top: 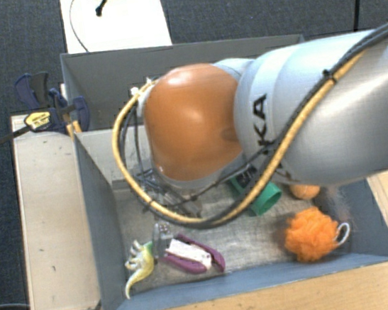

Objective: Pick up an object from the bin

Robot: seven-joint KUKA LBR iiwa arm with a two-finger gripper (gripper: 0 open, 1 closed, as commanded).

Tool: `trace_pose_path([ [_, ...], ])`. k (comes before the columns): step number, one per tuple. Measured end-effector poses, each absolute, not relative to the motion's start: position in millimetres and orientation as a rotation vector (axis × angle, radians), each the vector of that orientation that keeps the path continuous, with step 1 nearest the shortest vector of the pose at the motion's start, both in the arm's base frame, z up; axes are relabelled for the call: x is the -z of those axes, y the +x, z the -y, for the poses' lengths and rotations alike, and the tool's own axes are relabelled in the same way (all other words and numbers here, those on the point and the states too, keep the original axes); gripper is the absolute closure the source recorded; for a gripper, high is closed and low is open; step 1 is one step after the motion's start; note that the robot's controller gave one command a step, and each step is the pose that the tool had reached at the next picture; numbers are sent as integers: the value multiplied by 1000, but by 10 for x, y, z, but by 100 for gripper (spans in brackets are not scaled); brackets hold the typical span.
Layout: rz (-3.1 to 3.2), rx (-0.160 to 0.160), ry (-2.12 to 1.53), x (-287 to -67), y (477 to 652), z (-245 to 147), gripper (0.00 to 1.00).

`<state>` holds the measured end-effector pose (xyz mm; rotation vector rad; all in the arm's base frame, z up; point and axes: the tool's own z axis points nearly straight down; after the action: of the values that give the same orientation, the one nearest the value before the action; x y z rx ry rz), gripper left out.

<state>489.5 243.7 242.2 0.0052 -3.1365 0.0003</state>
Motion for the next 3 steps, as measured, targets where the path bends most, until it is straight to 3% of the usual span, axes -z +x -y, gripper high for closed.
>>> trace_pose_path([
  [1, 3144, 2, -3, -2459, 4916, -2425, 0],
  [2, 3136, 3, 252, -1823, 4929, -2478, 0],
  [3, 3105, 1, 471, -1596, 4835, -2535, 0],
])
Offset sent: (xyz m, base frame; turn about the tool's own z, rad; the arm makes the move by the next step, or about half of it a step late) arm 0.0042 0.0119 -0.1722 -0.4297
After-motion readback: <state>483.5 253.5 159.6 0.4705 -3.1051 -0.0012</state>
